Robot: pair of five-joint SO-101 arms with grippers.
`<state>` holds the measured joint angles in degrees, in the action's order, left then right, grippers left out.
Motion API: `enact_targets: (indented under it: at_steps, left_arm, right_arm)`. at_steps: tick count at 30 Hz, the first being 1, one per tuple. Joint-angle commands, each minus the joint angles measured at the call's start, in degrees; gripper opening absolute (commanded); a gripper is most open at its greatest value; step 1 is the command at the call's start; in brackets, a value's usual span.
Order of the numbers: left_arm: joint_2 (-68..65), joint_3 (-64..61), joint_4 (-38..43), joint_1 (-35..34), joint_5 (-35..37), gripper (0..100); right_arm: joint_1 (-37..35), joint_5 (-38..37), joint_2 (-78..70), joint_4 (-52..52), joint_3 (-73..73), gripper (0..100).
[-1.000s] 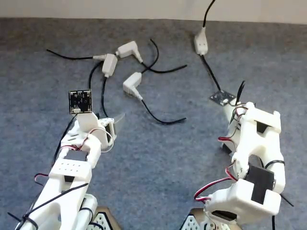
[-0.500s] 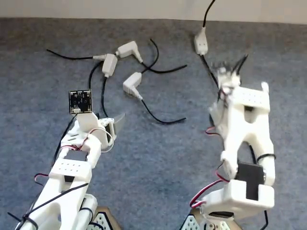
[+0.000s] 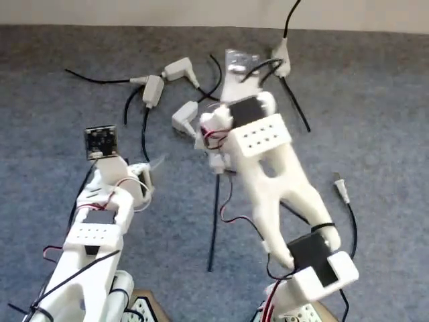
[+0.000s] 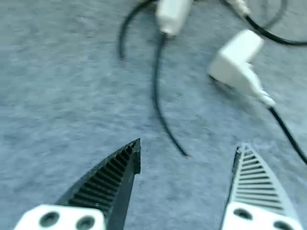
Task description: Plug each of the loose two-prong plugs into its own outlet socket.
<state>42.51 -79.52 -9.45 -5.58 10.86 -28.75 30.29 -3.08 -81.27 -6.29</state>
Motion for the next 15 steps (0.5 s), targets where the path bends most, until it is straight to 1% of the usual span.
enact_targets:
  at_steps: [1,3,7,10,12,15]
  left_arm:
    - [1.36,1.89,1.41,-3.91,0.70,30]
    - [1.36,1.98,1.49,-5.32,2.73,30]
    - [1.36,2.15,1.58,-11.47,10.29,30]
    - [1.36,2.15,1.58,-14.55,15.65,30]
    - [1.36,2.15,1.58,-14.73,16.70,30]
    - [1.36,2.15,1.58,-14.73,16.79,30]
  right_arm:
    - [-0.66,12.31,-3.82,6.55,1.36,10.4]
    - [-1.10,18.90,-8.40,9.63,1.27,10.4]
    - [-2.51,26.55,-17.10,16.22,-1.45,10.1]
    - [-3.91,32.88,-22.81,18.59,-4.35,10.1]
    - [-5.32,35.96,-26.51,18.77,-6.55,10.4]
    - [-7.25,37.54,-31.96,18.59,-10.15,10.6]
